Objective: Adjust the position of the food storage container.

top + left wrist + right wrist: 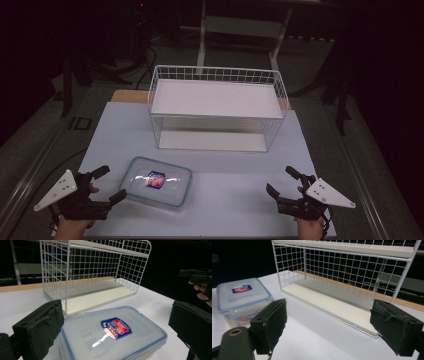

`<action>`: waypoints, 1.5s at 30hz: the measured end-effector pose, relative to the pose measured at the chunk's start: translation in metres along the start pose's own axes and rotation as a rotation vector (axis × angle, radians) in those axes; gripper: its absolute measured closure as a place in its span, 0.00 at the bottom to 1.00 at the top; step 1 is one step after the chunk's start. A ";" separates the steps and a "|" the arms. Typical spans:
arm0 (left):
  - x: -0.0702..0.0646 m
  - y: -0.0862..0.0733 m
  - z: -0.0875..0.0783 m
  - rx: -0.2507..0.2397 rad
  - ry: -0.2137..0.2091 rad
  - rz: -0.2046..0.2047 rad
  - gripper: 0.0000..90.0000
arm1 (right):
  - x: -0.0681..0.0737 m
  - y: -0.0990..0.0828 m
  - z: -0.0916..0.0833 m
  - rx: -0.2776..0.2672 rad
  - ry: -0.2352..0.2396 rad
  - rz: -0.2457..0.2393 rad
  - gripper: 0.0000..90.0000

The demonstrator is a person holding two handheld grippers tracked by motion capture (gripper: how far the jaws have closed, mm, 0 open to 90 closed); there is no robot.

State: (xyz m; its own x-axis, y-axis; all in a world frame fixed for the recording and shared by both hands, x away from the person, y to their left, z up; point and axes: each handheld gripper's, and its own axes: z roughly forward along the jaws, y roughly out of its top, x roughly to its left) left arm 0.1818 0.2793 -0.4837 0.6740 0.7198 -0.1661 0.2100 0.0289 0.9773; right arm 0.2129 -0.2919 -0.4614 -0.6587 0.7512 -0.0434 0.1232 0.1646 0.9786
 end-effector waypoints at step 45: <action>0.053 -0.045 0.025 0.513 0.056 0.124 1.00 | 0.006 0.003 -0.006 -0.005 0.016 0.031 0.15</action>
State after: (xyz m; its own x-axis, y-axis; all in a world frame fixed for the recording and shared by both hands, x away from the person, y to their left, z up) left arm 0.2253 0.2988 -0.5393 0.6803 0.7322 -0.0322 0.4598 -0.3921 0.7968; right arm 0.2048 -0.2902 -0.4579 -0.6662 0.7457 -0.0104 0.1397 0.1385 0.9805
